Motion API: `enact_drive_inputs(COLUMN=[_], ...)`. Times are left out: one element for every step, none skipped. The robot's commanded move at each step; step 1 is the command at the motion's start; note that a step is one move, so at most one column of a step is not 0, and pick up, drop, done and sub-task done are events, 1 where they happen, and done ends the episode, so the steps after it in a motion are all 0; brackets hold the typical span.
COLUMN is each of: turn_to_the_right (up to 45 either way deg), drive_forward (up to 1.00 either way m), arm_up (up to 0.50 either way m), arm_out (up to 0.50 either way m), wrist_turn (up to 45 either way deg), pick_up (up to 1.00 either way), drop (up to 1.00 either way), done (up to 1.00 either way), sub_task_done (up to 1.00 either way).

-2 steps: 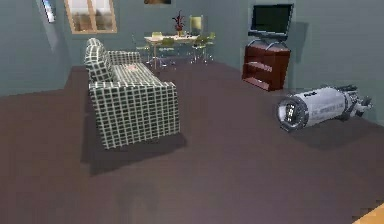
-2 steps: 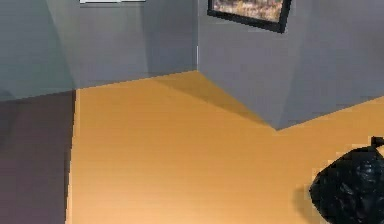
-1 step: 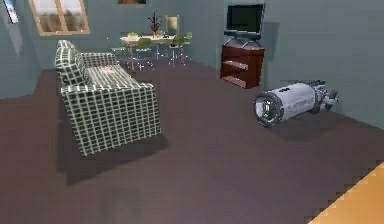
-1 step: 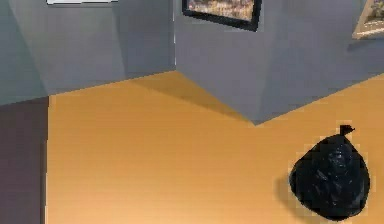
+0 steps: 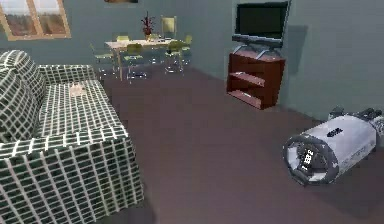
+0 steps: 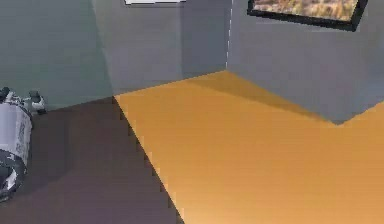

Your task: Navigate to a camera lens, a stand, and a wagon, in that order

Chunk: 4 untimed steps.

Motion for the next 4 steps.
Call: enact_drive_inputs(turn_to_the_right=[0.0,0.0,-15.0,0.0], drive_forward=[0.85,0.75,0.00,1.00], arm_up=[0.00,0.00,0.00,0.00], arm_out=[0.00,0.00,0.00,0.00], wrist_turn=[0.0,0.0,0.0,0.0], pick_up=[0.00,0.00,0.00,0.00], drop=[0.00,0.00,0.00,0.00], done=[0.00,0.00,0.00,0.00], sub_task_done=[0.00,0.00,0.00,0.00])
